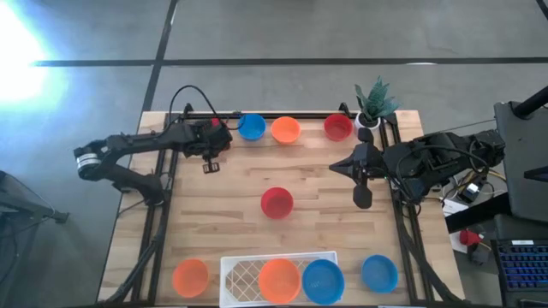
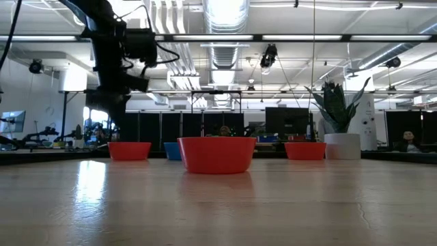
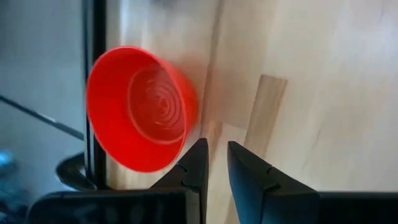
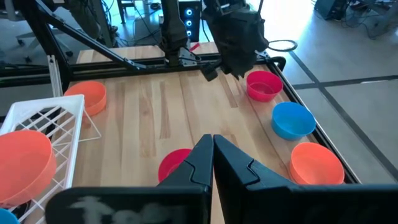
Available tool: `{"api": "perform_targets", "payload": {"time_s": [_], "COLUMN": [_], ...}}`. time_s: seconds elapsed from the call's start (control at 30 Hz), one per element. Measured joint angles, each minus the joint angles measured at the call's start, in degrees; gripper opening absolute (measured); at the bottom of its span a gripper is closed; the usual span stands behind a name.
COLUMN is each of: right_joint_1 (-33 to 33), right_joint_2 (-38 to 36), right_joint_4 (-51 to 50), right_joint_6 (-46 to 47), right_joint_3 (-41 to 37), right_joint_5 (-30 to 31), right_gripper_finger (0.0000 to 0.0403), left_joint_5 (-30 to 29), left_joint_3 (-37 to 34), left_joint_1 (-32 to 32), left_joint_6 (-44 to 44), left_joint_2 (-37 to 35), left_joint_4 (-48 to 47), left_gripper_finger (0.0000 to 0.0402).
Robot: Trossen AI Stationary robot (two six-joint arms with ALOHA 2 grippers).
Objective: Pick & Place Mini bowls
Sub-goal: Put the top left red bowl on the shelf
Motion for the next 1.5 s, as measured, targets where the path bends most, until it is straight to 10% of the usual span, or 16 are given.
{"api": "perform_targets", "payload": {"time_s": [0.47, 1.5], "right_joint_1": [0.0, 0.0], "right_joint_2": [0.0, 0.0], "right_joint_4": [-0.1, 0.0], "right_joint_6": [-0.2, -2.1], "right_joint_3": [0.0, 0.0], "right_joint_5": [0.0, 0.0], "right_gripper_finger": [0.0008, 0.0008], "left_joint_5": [-5.7, 1.5], "left_joint_3": [-6.3, -8.3], "left_joint_1": [0.0, 6.2], "left_joint_6": [9.0, 7.1], "left_joint_2": [-0.1, -0.1], "left_joint_4": [5.9, 15.7], "left_gripper_finger": [0.0055, 0.0055]}}
